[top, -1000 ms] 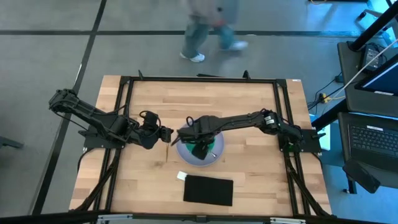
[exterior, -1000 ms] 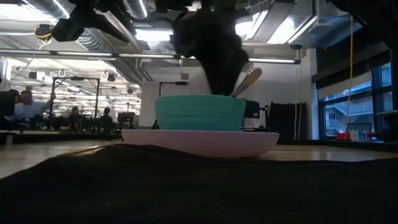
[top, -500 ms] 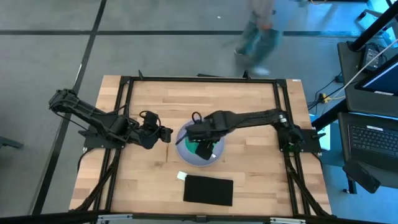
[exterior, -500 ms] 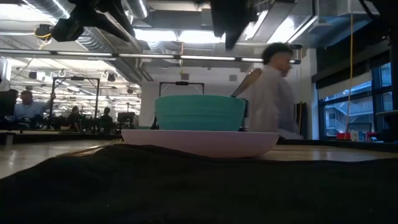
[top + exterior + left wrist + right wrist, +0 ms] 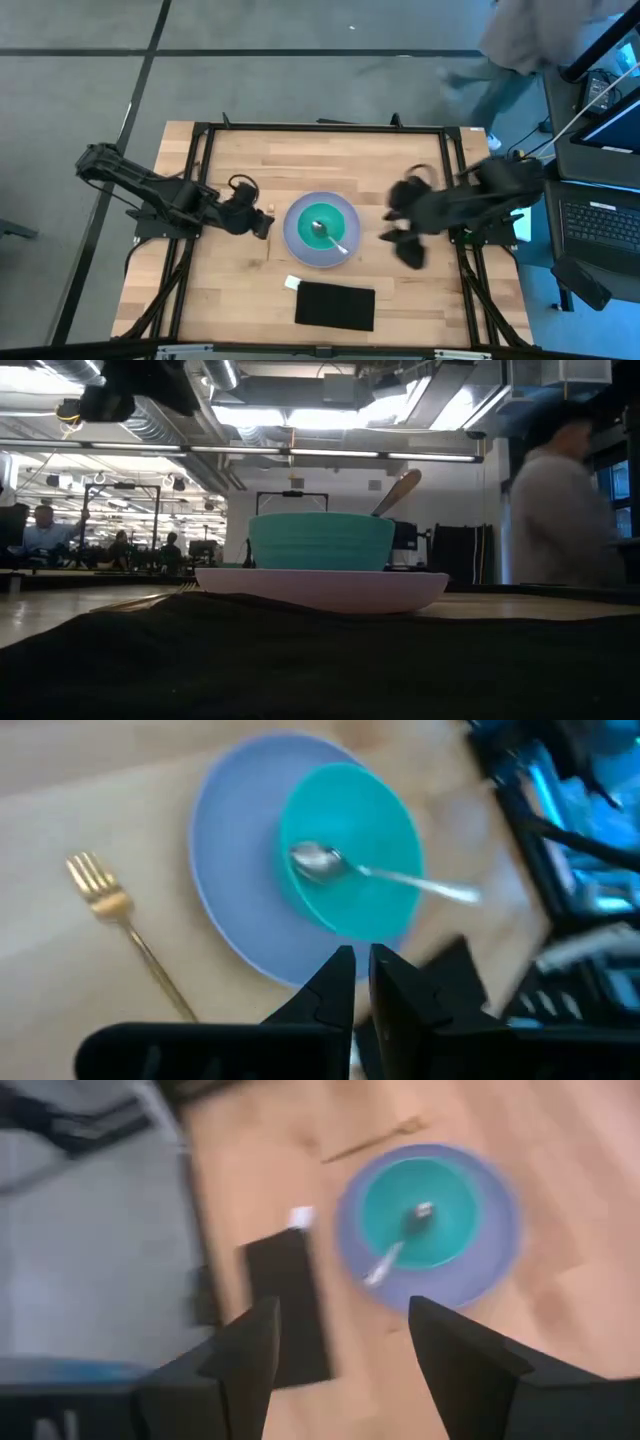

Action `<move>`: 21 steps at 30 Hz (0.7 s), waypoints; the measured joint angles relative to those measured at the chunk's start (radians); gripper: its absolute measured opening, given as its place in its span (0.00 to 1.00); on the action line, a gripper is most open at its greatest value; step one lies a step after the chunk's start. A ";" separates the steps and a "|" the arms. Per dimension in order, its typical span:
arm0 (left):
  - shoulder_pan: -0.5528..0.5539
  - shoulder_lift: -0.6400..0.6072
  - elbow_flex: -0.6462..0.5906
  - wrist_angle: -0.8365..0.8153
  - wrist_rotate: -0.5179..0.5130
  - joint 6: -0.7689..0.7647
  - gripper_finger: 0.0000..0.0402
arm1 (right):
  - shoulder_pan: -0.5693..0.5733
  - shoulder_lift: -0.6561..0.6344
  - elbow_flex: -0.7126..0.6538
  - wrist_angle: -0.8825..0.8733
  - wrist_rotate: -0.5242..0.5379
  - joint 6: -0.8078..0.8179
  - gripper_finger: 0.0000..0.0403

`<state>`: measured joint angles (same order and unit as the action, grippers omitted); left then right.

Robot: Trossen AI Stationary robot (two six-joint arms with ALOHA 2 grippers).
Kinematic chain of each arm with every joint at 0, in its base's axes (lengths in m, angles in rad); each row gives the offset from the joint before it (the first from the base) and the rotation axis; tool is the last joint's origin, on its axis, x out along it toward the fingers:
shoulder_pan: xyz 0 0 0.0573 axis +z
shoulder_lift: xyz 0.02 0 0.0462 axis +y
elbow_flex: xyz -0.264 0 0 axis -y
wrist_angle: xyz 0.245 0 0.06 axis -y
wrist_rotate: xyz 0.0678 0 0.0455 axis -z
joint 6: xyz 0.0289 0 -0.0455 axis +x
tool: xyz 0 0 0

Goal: Set table place
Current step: Return to Home Position

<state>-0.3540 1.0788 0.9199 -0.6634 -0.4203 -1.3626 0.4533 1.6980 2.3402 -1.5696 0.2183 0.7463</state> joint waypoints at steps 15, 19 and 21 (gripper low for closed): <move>0.000 -0.623 0.000 0.195 -0.044 0.544 0.02 | 0.337 -0.221 -0.002 0.044 0.322 0.020 0.55; 0.000 -0.805 0.001 0.205 -0.027 0.640 0.00 | 0.397 -0.255 -0.069 0.113 0.375 -0.018 0.55; 0.000 -0.867 0.000 0.203 -0.013 0.688 0.00 | 0.411 -0.269 -0.155 0.192 0.375 -0.018 0.55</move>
<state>-0.3538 0.2119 0.9198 -0.4600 -0.4329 -0.6749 0.8640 1.4286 2.1856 -1.3781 0.5934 0.7284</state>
